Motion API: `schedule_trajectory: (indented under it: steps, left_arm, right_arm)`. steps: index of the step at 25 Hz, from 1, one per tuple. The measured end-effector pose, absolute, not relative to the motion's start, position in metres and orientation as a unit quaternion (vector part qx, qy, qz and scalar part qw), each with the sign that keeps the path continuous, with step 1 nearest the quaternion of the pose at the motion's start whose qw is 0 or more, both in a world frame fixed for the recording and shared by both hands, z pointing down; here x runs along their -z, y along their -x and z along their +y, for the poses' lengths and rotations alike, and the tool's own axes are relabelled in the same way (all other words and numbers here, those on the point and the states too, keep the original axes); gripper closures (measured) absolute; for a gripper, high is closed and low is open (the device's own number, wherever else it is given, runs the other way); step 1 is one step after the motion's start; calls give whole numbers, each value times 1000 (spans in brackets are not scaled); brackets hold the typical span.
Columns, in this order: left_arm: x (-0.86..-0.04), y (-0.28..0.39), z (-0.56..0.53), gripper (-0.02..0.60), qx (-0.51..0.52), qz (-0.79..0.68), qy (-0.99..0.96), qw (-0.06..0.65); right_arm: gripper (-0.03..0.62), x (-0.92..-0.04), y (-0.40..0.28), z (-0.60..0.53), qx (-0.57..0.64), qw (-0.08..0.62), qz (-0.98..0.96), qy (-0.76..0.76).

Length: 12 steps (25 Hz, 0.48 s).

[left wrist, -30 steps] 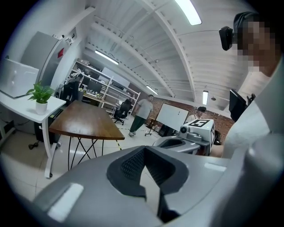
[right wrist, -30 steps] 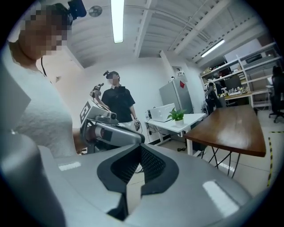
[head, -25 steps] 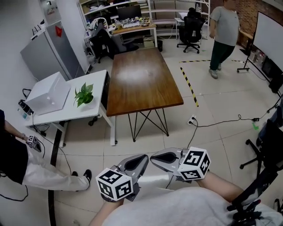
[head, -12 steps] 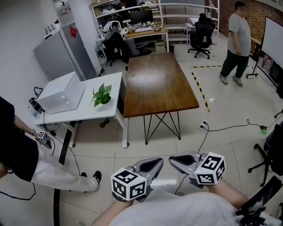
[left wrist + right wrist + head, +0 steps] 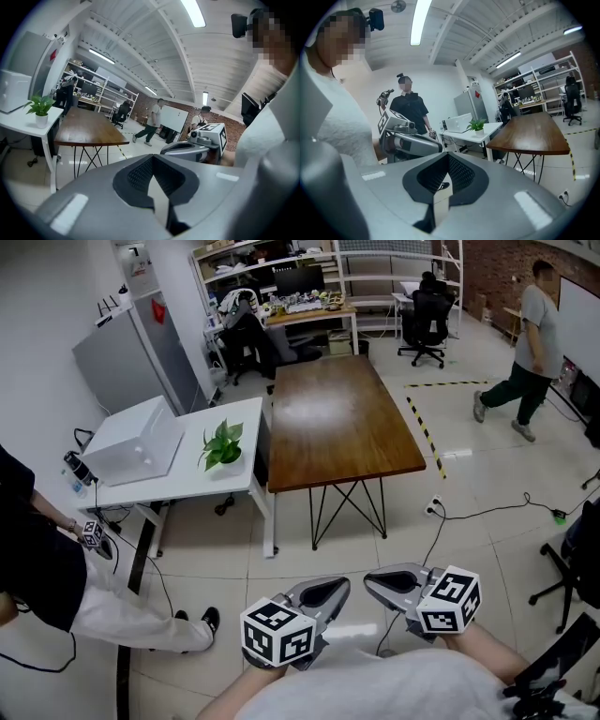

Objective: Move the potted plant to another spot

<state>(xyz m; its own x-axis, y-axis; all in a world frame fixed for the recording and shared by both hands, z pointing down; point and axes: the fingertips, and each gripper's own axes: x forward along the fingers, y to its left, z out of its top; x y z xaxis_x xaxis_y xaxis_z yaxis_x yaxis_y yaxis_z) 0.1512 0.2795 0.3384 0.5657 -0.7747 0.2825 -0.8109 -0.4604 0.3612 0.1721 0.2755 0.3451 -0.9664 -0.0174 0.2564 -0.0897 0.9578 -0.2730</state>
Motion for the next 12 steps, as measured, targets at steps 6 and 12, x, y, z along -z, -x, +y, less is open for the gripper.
schedule_trajectory:
  steps: [6, 12]
  left_arm:
    - [-335, -150, 281, 583, -34, -463, -855, 231]
    - [-333, -153, 285, 583, -29, -464, -856, 228]
  right_arm:
    - [591, -343, -171, 280, -139, 132, -981, -26]
    - [591, -340, -177, 281, -137, 132, -981, -31]
